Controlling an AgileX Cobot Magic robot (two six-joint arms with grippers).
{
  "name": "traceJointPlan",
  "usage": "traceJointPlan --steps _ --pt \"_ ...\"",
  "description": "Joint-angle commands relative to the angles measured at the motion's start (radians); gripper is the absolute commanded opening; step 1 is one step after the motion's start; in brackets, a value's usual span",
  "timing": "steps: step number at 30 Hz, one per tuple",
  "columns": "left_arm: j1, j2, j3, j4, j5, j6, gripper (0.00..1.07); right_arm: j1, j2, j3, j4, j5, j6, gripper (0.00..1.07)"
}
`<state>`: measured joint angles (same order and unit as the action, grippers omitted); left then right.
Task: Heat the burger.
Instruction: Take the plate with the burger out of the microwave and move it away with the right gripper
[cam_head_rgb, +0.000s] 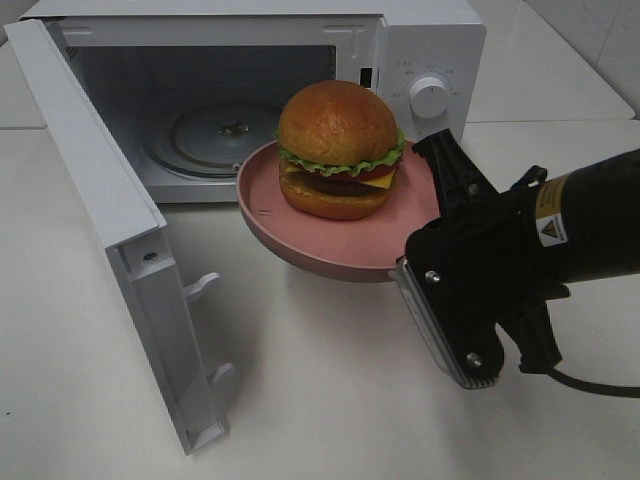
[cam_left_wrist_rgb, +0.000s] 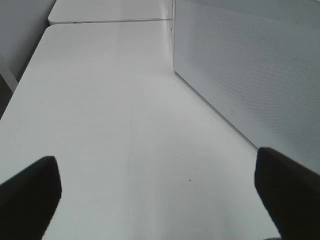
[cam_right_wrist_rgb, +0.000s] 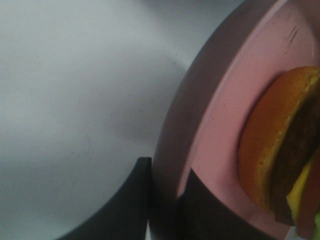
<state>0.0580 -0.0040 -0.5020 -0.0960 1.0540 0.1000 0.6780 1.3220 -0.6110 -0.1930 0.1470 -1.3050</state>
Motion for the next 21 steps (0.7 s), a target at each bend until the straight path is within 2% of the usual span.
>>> traceJointPlan --steps 1,21 --pt "-0.008 -0.021 0.003 0.001 -0.015 -0.007 1.00 -0.001 -0.069 0.013 -0.008 -0.031 0.008 0.00" --pt "-0.008 -0.021 0.003 0.001 -0.015 -0.007 1.00 -0.001 -0.399 0.136 -0.011 0.189 0.062 0.00"
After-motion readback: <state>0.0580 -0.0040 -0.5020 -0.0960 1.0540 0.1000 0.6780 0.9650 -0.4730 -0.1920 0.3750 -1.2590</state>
